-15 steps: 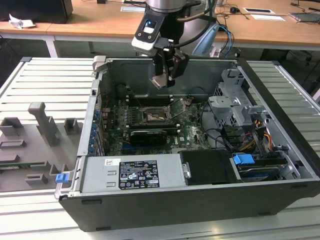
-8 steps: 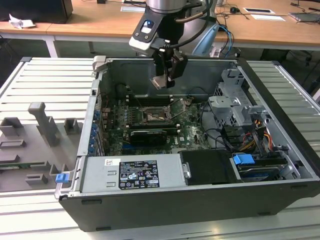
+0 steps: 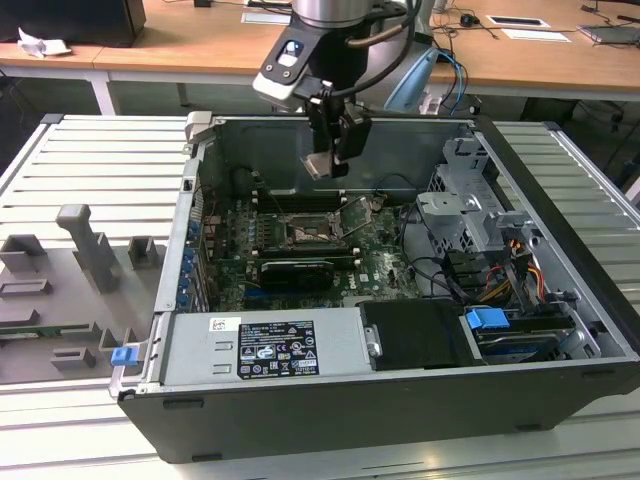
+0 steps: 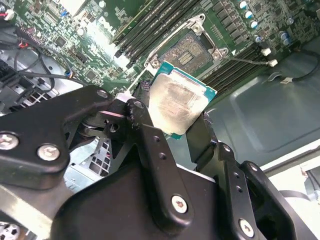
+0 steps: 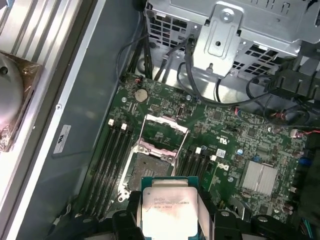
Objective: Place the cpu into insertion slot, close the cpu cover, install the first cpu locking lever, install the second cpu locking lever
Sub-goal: 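Place the cpu into insertion slot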
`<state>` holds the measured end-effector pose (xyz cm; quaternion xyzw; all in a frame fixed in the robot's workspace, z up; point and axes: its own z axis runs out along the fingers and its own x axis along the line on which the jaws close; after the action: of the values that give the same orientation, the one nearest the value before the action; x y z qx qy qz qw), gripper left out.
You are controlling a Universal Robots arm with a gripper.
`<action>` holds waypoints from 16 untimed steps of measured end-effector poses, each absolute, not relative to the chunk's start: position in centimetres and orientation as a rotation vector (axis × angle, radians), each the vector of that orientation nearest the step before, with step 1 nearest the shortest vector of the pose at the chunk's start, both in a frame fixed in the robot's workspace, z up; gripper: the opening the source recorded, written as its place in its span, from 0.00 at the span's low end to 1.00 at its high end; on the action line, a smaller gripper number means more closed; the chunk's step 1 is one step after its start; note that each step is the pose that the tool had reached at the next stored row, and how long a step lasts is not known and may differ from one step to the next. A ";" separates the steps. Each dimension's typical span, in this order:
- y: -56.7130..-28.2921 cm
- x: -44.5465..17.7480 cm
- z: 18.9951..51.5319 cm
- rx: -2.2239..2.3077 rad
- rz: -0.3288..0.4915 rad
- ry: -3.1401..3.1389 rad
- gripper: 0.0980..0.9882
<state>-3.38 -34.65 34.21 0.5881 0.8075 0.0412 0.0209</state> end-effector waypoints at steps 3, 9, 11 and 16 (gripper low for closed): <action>-34.7 -3.4 34.2 1.854 0.127 2.480 0.49; -34.6 -3.4 34.0 1.941 0.124 2.409 0.49; -34.6 -3.4 34.0 1.962 0.124 2.390 0.49; -34.6 -3.4 33.9 2.010 0.122 2.348 0.49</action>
<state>-3.38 -34.65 33.93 0.6495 0.7590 0.0394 0.0241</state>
